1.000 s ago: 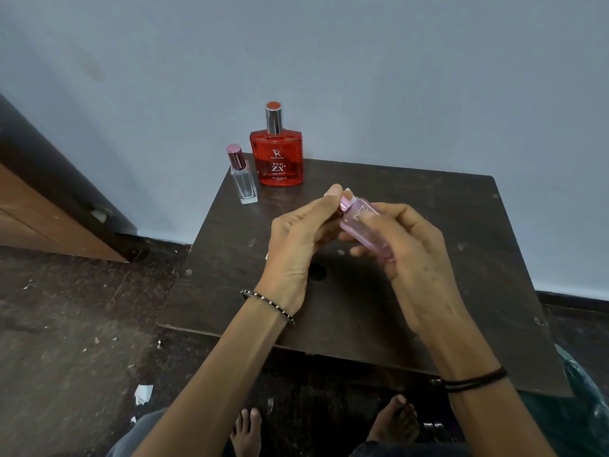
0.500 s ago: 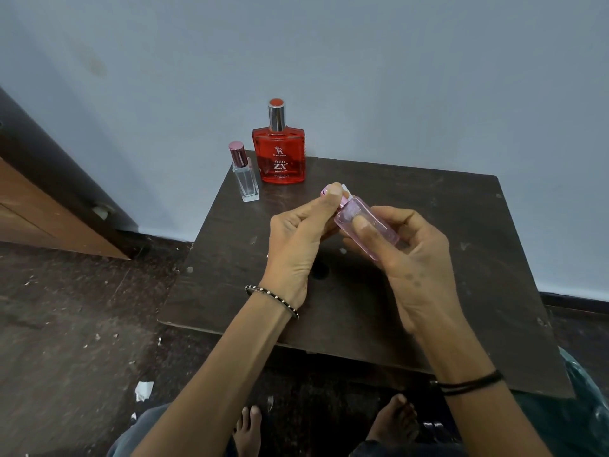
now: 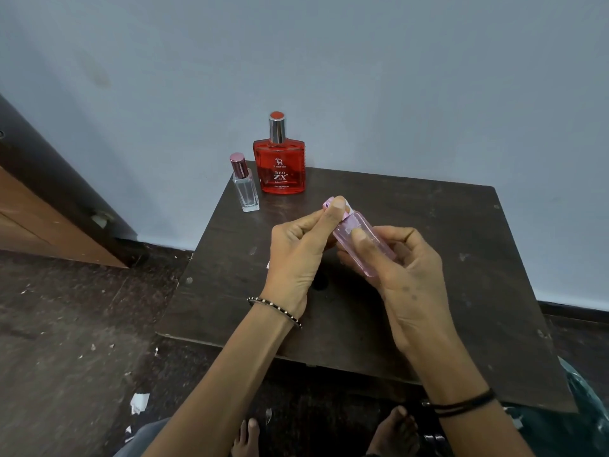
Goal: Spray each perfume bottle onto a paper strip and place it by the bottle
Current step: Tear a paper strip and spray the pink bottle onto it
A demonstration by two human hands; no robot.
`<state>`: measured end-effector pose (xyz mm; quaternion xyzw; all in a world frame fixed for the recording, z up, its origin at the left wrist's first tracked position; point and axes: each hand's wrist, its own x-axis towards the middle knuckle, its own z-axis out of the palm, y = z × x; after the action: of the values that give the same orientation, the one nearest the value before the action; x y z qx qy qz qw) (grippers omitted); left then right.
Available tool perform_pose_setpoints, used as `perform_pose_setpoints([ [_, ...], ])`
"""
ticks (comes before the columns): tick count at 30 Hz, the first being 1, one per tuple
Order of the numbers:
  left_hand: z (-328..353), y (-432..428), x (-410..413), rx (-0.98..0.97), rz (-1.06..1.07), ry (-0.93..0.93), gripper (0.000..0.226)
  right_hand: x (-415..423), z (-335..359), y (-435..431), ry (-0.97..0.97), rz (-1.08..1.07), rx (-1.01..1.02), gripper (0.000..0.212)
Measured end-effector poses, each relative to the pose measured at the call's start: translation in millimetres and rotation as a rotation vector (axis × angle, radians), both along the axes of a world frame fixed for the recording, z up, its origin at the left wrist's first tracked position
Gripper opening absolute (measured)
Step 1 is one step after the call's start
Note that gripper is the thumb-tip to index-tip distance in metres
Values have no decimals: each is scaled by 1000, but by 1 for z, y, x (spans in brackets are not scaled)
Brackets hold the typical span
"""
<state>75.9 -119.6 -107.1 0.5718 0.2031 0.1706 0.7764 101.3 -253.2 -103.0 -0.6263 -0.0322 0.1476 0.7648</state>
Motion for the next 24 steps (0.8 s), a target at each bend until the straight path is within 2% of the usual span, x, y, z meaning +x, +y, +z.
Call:
perform_pose_setpoints([
  [6,3,1,4,-10,-35,21,42,9,6,-2,184,53,203,48],
  [8,4,2,6,-72,-25,60,49,13,7,-4,217,37,211,54],
  [11,3,6,6,-117,-7,39,38,17,7,-9,153,-6,139,54],
  [14,0,8,5,4,16,52,16,23,6,-14,89,-46,84,45],
  [19,-4,11,19,218,-29,161,21,36,6,-16,-47,-72,-35,53],
  [24,-8,10,41,319,-91,181,26,54,8,-11,-202,-116,-129,53],
])
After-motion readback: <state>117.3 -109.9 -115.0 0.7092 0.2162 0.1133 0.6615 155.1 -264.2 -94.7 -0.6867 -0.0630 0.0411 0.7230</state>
